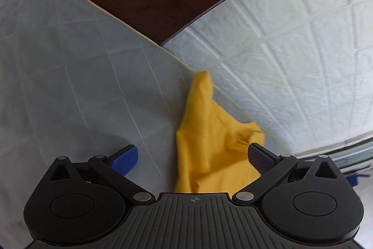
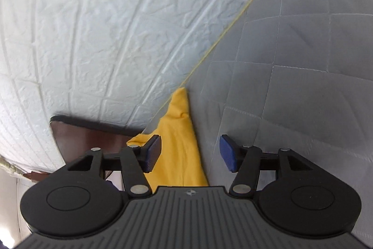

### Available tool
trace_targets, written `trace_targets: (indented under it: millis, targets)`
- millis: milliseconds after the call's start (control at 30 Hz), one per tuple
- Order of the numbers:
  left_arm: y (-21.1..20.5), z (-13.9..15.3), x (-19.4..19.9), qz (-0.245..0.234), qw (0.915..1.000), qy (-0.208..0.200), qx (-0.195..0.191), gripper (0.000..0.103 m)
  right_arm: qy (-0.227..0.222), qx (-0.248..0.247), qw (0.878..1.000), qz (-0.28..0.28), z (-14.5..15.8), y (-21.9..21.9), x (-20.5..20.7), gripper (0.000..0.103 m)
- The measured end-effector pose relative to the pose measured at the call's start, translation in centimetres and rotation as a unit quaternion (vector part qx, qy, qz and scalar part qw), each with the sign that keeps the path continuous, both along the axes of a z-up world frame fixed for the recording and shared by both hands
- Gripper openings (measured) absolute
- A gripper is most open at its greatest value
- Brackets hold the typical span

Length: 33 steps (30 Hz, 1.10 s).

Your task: Fold clothes

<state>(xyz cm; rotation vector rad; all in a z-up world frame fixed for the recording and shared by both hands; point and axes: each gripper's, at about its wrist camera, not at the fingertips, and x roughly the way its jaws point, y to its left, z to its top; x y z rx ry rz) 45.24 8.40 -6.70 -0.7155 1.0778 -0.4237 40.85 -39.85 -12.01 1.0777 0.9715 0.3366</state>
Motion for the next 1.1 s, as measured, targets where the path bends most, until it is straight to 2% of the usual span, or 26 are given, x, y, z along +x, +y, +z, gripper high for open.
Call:
trace_targets:
  millis: [67, 167, 267, 300, 333, 367, 400, 433, 467, 633, 767, 933, 1100]
  targets:
    - [-0.4, -0.3, 1.5, -0.01, 0.9999, 0.001, -0.014, 0.103, 0.002, 0.019, 1.0, 0.021, -0.5, 0.7, 1.2, 0.059]
    - [-1.1, -0.5, 3.4, -0.026, 0.9992, 0.003, -0.032, 0.103, 0.005, 0.019, 0.999, 0.046, -0.6, 2.2, 3.6, 0.059]
    - [-2.8, -0.3, 4.5, -0.045, 0.9987, -0.007, -0.023, 0.103, 0.009, 0.013, 0.998, 0.062, -0.3, 3.7, 5.1, 0.059]
    - [-3.3, -0.2, 4.7, -0.047, 0.9988, -0.007, -0.014, 0.1, 0.01, 0.009, 0.998, 0.064, -0.1, 4.0, 5.4, 0.059]
    - [-3.7, -0.3, 4.9, -0.045, 0.999, -0.004, -0.001, 0.082, 0.01, 0.004, 0.998, 0.063, -0.1, 4.3, 5.7, 0.056]
    - [-4.1, -0.3, 5.0, -0.043, 0.999, 0.0, 0.012, 0.058, 0.011, -0.004, 0.998, 0.061, 0.0, 4.5, 5.9, 0.053]
    - [-4.5, -0.3, 5.2, -0.041, 0.9988, 0.004, 0.026, 0.043, 0.014, -0.015, 0.998, 0.06, 0.1, 4.7, 6.0, 0.04]
    - [-4.7, -0.3, 5.3, -0.041, 0.9985, 0.005, 0.035, 0.01, 0.019, -0.03, 0.998, 0.058, 0.1, 4.9, 6.1, 0.029]
    - [-4.8, -0.3, 5.3, -0.044, 0.9982, 0.003, 0.04, 0.009, 0.022, -0.044, 0.997, 0.054, 0.0, 5.0, 6.0, 0.01]
    - [-5.3, 0.6, 4.5, -0.055, 0.9969, -0.021, 0.052, 0.006, -0.009, -0.056, 0.998, 0.034, 0.9, 5.3, 4.5, 0.009]
    - [-5.6, 2.4, 2.4, -0.062, 0.9948, -0.072, 0.038, 0.005, -0.066, -0.073, 0.994, 0.046, 3.8, 6.3, 2.6, 0.008]
    - [-4.5, 5.5, -2.5, -0.073, 0.9878, -0.135, 0.025, 0.005, -0.127, -0.081, 0.985, 0.085, 7.4, 6.1, -2.1, 0.008]
    - [-3.2, 8.3, -10.2, -0.096, 0.9759, -0.196, 0.009, 0.006, -0.159, -0.075, 0.976, 0.13, 9.7, 6.1, -7.6, 0.008]
